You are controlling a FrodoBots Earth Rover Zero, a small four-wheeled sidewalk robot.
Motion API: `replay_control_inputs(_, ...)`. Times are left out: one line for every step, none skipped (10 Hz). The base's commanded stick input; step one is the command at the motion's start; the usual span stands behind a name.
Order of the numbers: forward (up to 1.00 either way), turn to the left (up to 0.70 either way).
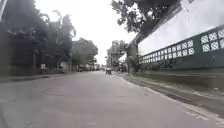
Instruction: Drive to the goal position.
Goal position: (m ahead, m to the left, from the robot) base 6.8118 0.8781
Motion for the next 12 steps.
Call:
replay_control_inputs(0.5, 0.0)
replay_control_inputs(0.5, 0.0)
replay_control_inputs(0.5, 0.0)
replay_control_inputs(0.5, 0.0)
replay_control_inputs(0.5, 0.0)
replay_control_inputs(0.5, 0.0)
replay_control_inputs(0.5, 0.0)
replay_control_inputs(0.5, 0.0)
replay_control_inputs(0.5, 0.0)
replay_control_inputs(0.5, 0.0)
replay_control_inputs(0.5, 0.0)
replay_control_inputs(0.5, 0.0)
